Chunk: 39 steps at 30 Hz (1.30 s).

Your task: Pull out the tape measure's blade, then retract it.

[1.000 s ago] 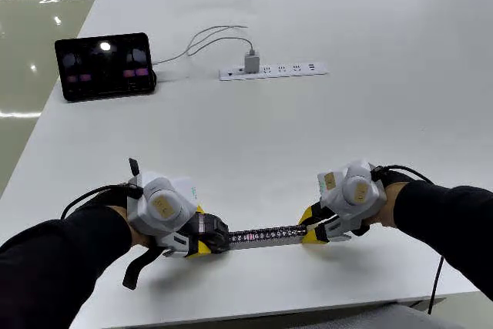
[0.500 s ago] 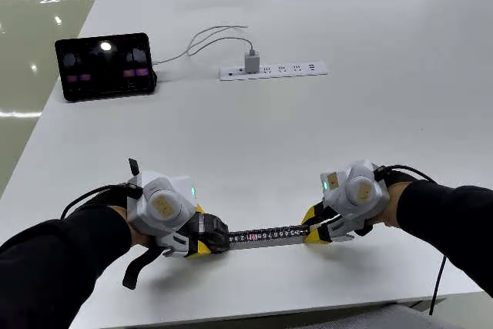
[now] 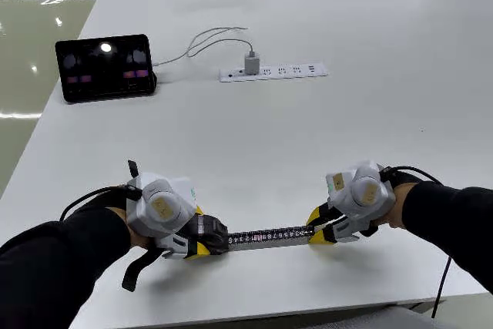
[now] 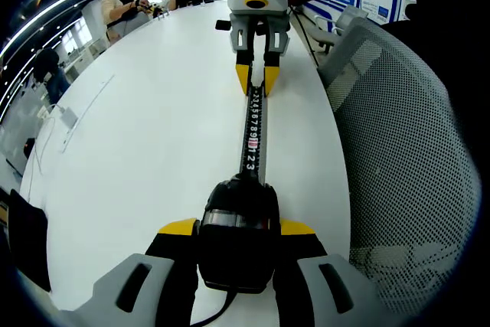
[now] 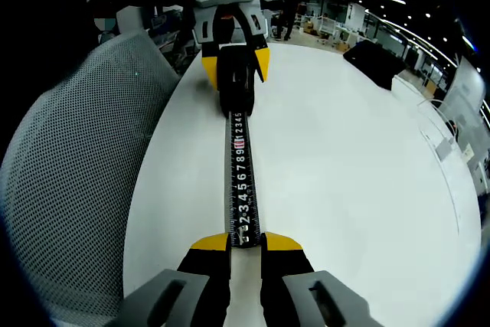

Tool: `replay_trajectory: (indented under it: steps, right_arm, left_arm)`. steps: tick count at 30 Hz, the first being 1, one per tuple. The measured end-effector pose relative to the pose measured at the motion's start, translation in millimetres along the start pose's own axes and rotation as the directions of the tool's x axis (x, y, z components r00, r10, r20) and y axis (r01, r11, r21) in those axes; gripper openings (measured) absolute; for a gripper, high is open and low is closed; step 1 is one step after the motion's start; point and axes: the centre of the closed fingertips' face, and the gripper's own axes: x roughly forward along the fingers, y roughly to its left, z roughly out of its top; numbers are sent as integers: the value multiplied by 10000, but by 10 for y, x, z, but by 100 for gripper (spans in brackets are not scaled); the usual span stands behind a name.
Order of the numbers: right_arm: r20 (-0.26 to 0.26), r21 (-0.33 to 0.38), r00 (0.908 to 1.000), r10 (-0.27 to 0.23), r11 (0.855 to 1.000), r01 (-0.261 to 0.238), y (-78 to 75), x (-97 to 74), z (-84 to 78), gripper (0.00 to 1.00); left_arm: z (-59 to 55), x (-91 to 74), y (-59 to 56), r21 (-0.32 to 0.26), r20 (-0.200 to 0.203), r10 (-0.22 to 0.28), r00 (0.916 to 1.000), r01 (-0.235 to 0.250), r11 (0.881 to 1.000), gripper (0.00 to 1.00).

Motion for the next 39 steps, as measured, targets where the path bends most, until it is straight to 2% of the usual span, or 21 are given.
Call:
replay_trajectory:
  steps: [39]
  right_arm:
    - [-58, 94, 9999, -107, 9999, 108, 24, -138, -190, 11]
  left_arm:
    - [1, 3, -1, -12, 16, -19, 10000, 19, 10000, 32]
